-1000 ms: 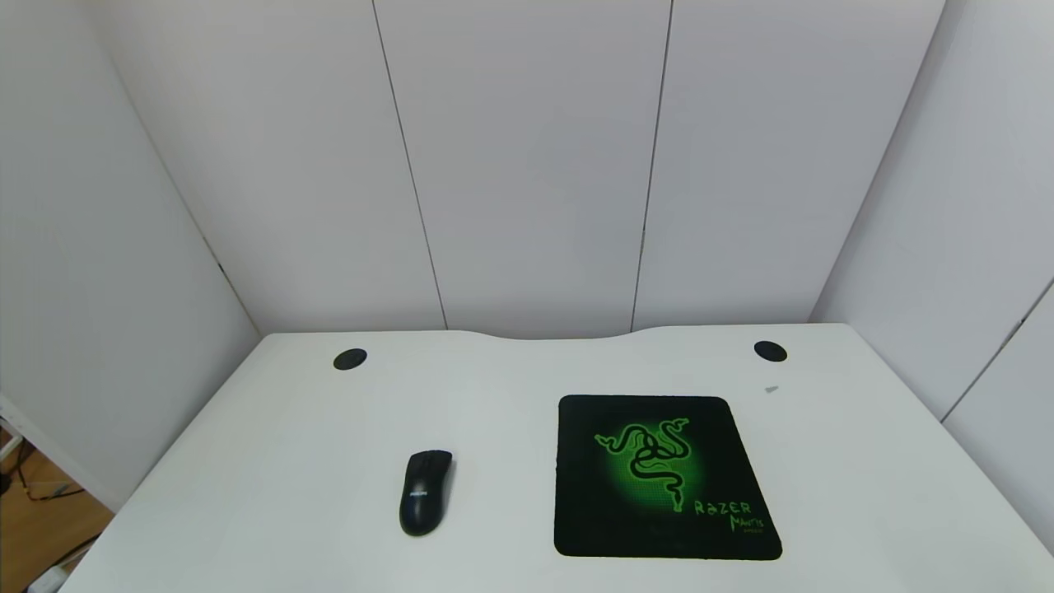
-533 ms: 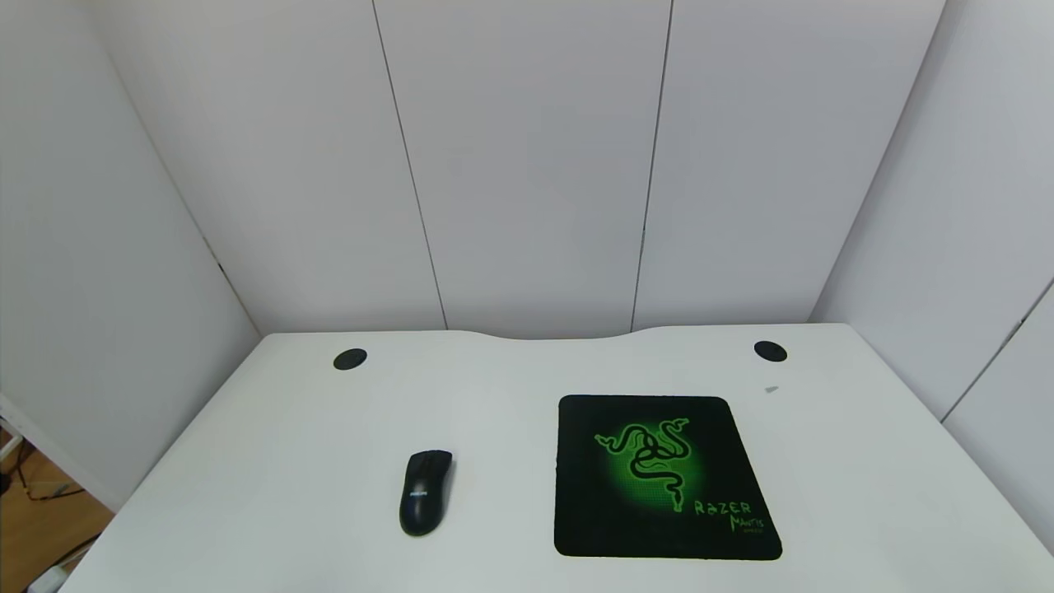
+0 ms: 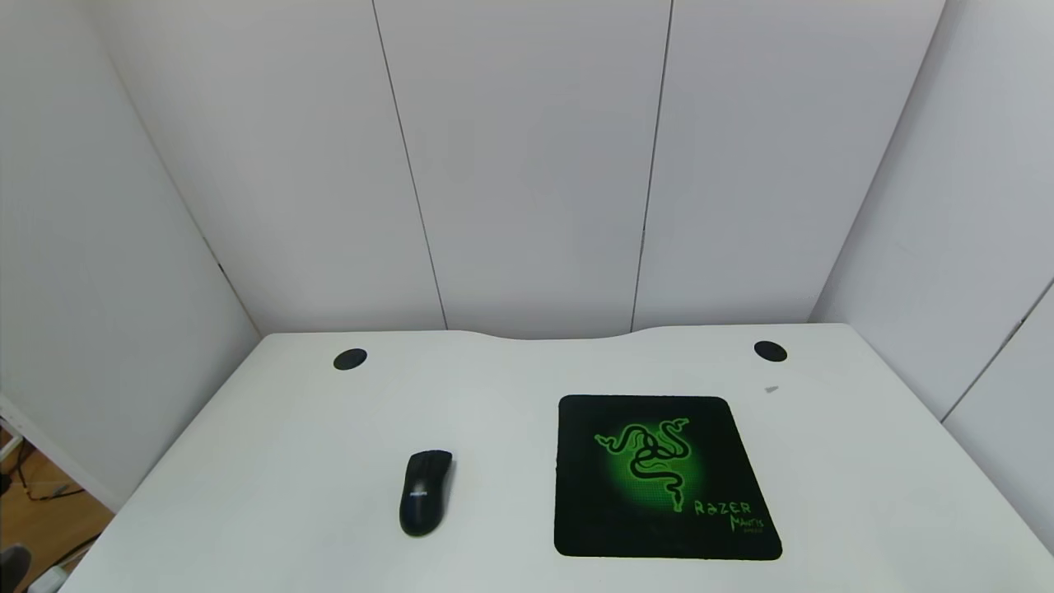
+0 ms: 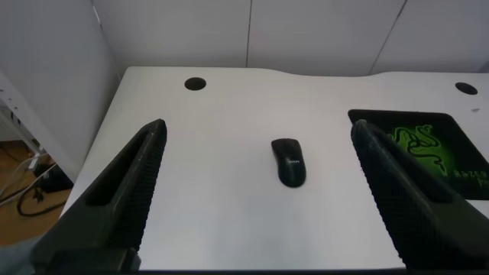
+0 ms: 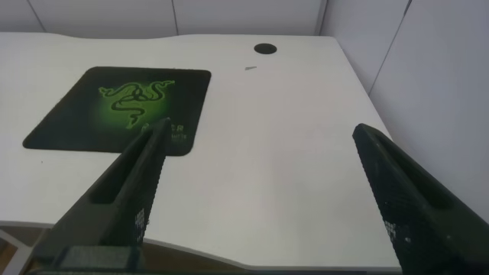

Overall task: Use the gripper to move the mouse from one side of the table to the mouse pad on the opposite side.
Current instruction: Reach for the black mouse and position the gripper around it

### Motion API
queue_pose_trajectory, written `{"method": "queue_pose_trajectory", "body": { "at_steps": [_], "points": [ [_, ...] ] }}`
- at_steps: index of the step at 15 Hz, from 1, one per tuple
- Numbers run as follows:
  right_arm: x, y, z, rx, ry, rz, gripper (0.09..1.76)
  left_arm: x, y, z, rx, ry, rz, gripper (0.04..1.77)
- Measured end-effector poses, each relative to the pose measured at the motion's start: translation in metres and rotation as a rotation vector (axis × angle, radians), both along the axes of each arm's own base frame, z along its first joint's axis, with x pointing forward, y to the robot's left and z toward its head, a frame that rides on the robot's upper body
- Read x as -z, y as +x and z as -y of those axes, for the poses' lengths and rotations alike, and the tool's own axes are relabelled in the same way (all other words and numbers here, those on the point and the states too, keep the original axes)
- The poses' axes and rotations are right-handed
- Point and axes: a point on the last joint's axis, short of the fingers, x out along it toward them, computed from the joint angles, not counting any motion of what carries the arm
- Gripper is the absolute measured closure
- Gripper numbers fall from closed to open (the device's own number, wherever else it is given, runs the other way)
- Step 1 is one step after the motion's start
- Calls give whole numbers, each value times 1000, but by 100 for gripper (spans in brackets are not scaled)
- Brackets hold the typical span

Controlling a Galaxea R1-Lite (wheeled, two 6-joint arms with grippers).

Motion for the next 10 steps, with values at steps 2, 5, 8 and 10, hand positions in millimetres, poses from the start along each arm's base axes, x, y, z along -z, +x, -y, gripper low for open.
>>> {"method": "queue_pose_trajectory", "body": {
  "at_steps": [2, 5, 8, 10],
  "points": [
    [0, 0, 0, 0, 0, 0, 14, -14, 18, 0, -4, -3, -53, 9],
    [0, 0, 0, 0, 0, 0, 14, -27, 47, 0, -10, -15, -144, 9],
    [0, 0, 0, 0, 0, 0, 14, -36, 74, 0, -16, -51, -287, 9],
    [0, 0, 0, 0, 0, 0, 14, -42, 90, 1, -17, -73, -373, 9]
  ]
}}
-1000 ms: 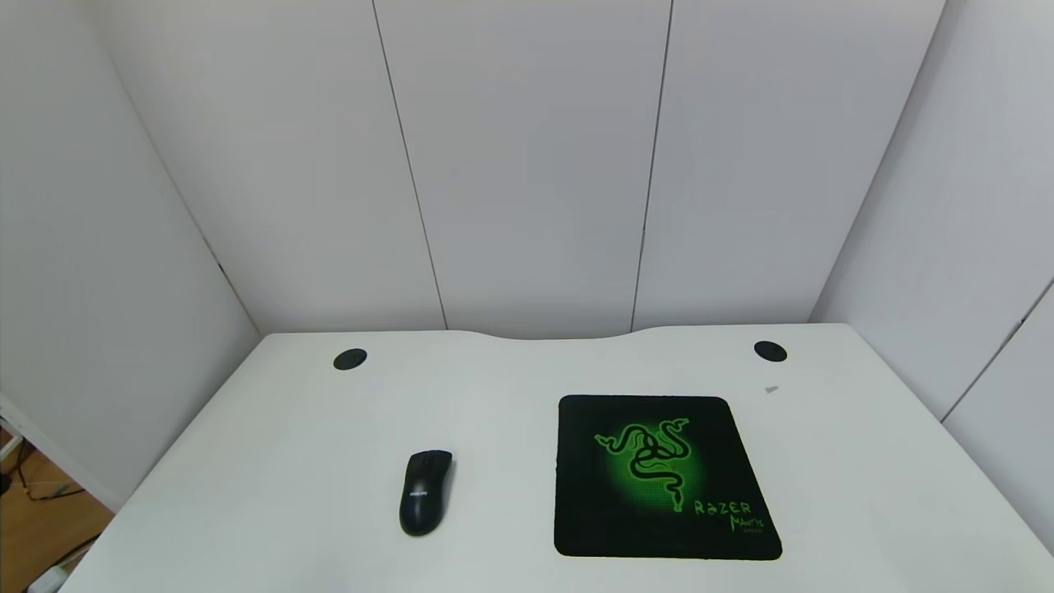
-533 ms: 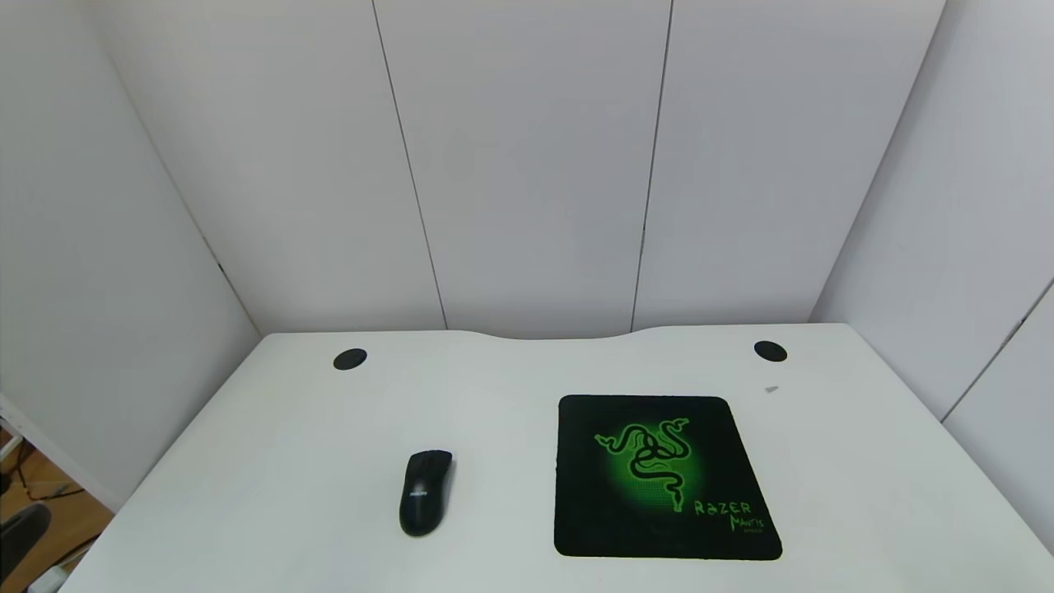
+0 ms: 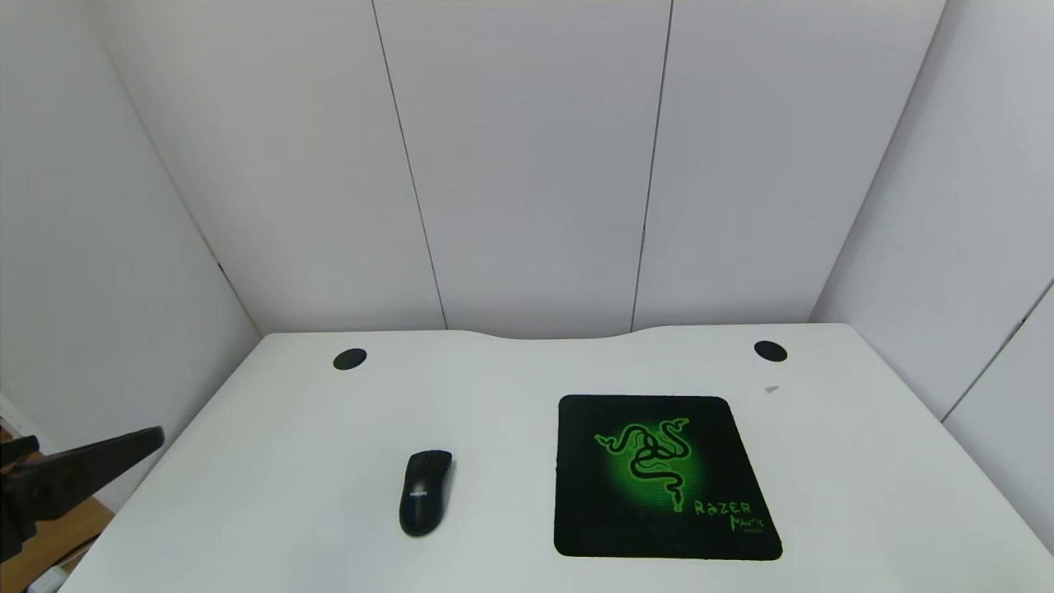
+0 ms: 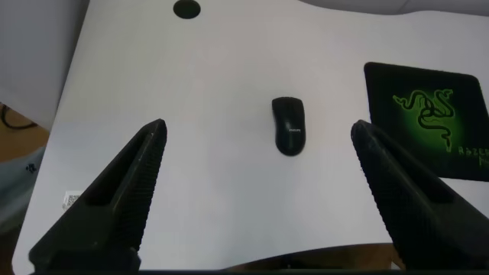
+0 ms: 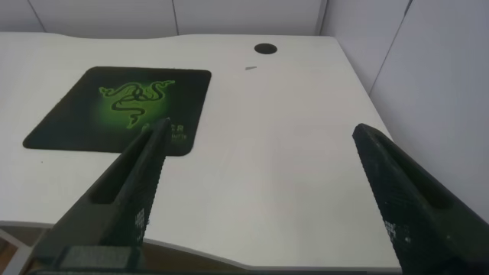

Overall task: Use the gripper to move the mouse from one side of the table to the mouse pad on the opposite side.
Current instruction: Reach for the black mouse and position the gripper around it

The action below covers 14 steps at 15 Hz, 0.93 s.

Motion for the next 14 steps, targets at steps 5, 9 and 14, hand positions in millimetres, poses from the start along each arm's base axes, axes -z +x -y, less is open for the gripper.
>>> {"method": "queue_pose_trajectory", "body": {
  "at_steps": [5, 9, 14],
  "points": [
    [0, 0, 0, 0, 0, 0, 14, -6, 40, 10, 5, -115, -217, 9],
    [0, 0, 0, 0, 0, 0, 14, -2, 75, 30, 41, -148, -344, 9],
    [0, 0, 0, 0, 0, 0, 14, 10, 113, 48, 26, -153, -503, 9]
  ]
}}
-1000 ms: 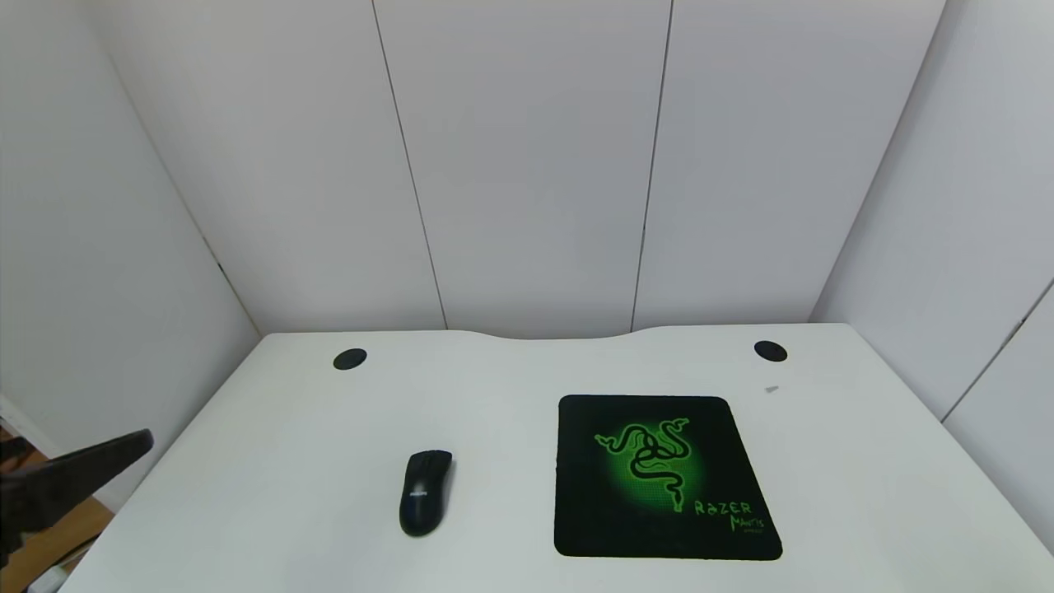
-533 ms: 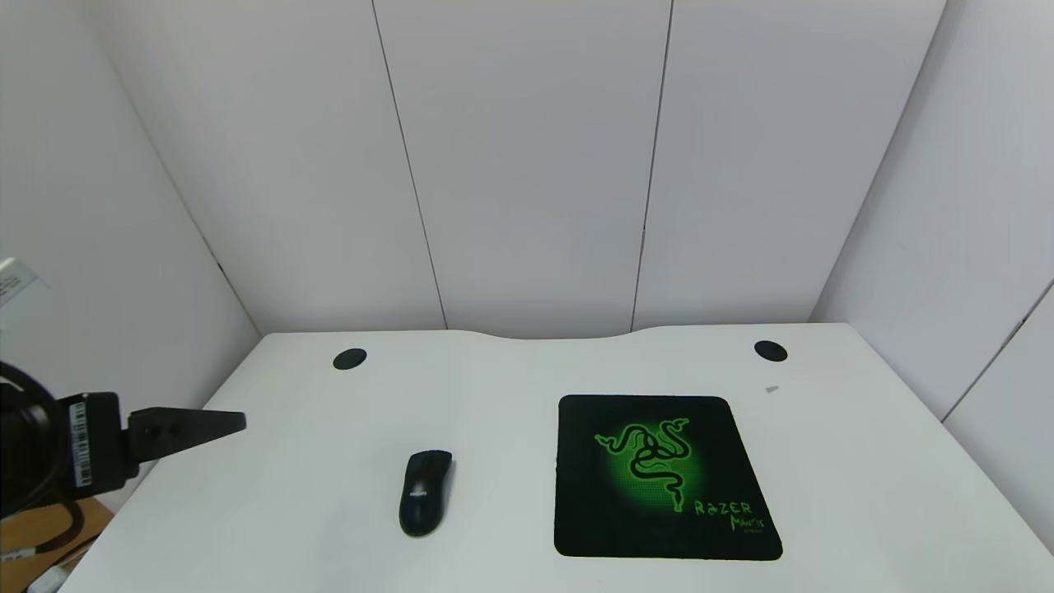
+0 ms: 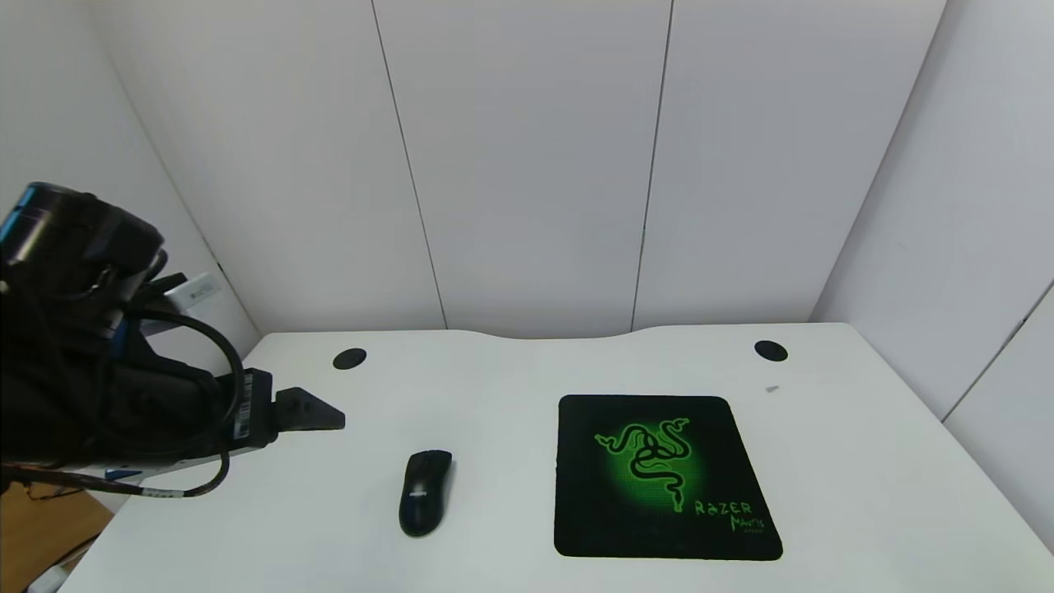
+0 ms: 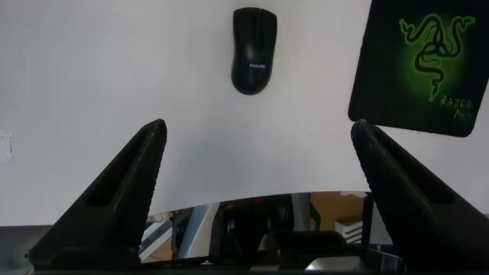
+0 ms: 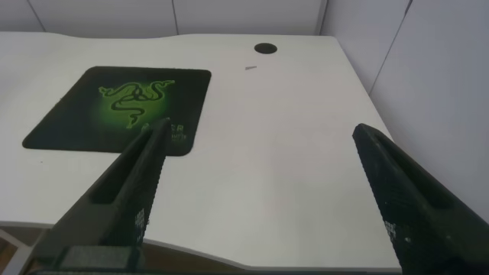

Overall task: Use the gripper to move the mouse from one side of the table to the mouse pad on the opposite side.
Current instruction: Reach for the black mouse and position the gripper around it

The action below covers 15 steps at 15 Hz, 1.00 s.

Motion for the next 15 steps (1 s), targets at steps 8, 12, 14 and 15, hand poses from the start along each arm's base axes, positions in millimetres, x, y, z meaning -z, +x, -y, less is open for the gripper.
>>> {"method": "queue_pose_trajectory", "body": {
  "at_steps": [8, 12, 14, 15],
  "points": [
    [0, 0, 0, 0, 0, 0, 14, 47, 50, 36, 7, 11, -217, 9],
    [0, 0, 0, 0, 0, 0, 14, 77, 66, 49, 23, 59, -308, 9],
    [0, 0, 0, 0, 0, 0, 14, 92, 75, 55, 25, 92, -329, 9],
    [0, 0, 0, 0, 0, 0, 14, 100, 80, 57, 24, 109, -338, 9]
  ]
}}
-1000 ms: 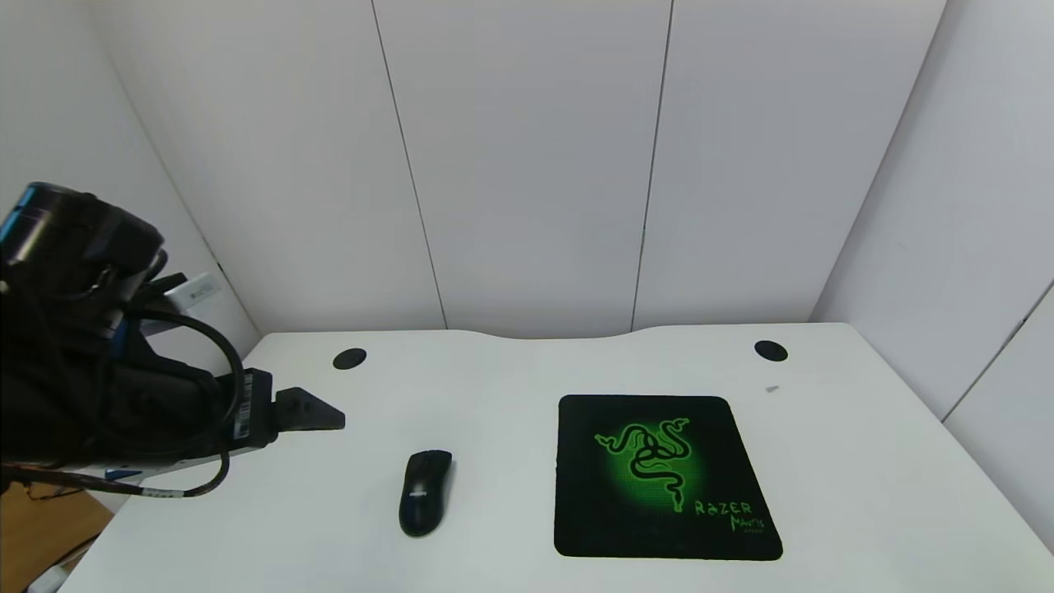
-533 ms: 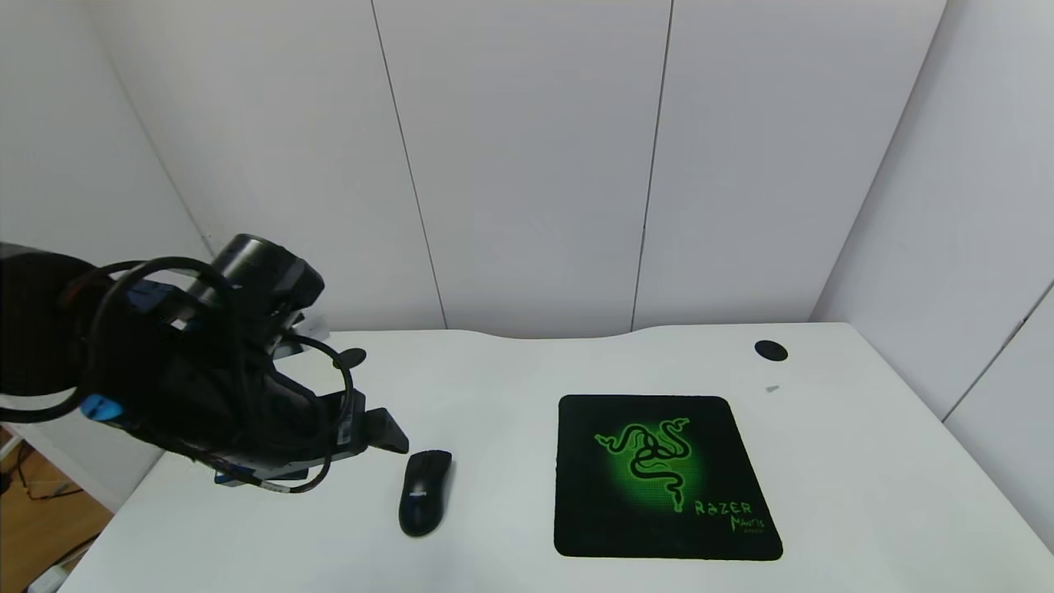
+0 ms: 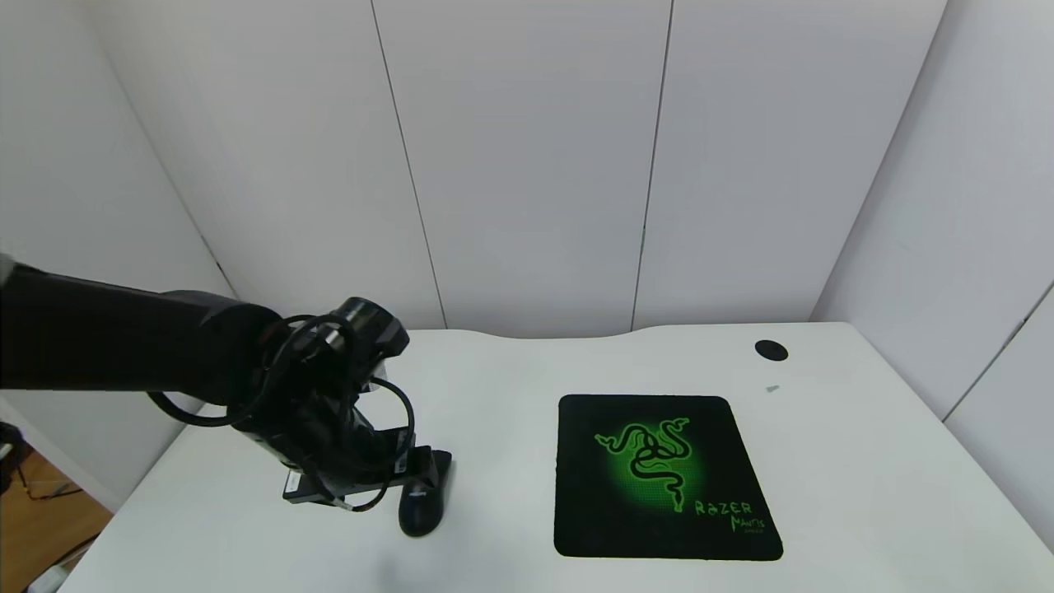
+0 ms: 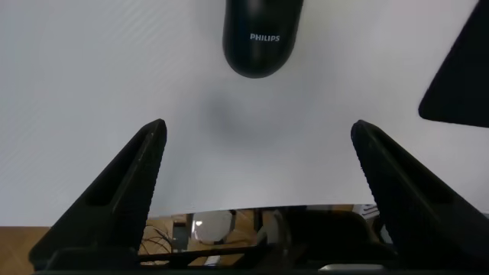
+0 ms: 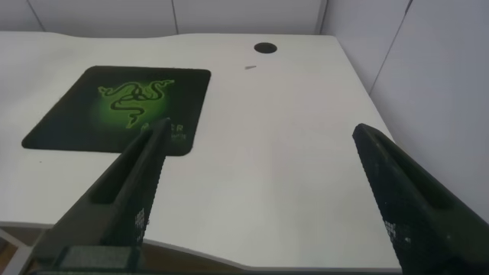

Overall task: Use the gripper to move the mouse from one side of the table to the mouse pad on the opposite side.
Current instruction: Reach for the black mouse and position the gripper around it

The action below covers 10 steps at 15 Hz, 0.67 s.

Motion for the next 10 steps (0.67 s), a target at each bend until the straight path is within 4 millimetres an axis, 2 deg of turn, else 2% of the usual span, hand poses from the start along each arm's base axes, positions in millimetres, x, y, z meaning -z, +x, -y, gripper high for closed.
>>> {"method": "queue_pose_trajectory", "body": {
  "at_steps": [4, 10],
  "points": [
    [0, 0, 0, 0, 0, 0, 14, 29, 15, 5, 14, 50, -57, 9],
    [0, 0, 0, 0, 0, 0, 14, 59, 42, 10, 3, 49, -35, 9]
  ]
}}
